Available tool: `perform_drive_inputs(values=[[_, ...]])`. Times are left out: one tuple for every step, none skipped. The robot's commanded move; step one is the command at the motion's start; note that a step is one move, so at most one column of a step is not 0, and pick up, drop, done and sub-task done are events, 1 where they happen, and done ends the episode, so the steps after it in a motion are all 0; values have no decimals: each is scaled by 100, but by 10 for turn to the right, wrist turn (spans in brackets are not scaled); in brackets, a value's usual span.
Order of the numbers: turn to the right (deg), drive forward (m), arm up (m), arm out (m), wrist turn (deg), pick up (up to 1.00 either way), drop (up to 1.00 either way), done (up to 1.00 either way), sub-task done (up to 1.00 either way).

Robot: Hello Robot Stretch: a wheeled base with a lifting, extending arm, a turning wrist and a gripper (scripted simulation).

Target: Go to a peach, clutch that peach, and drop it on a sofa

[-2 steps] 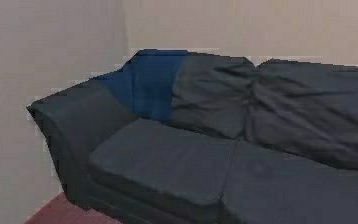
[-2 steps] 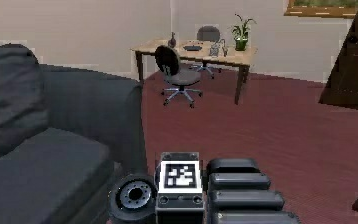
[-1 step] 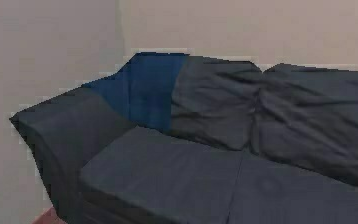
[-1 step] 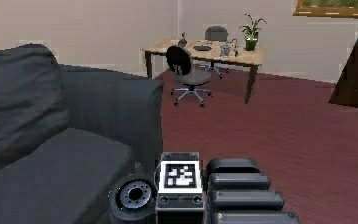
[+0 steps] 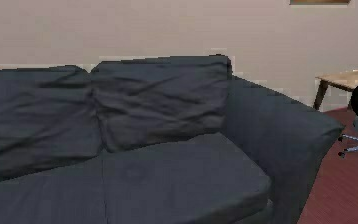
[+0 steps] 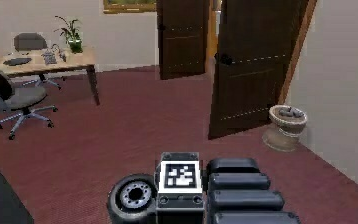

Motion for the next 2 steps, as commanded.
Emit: perform_drive_inputs(values=[[90,0,0,0,0,0,0,0,0],[-450,0,0,0,0,0,0,0,0]])
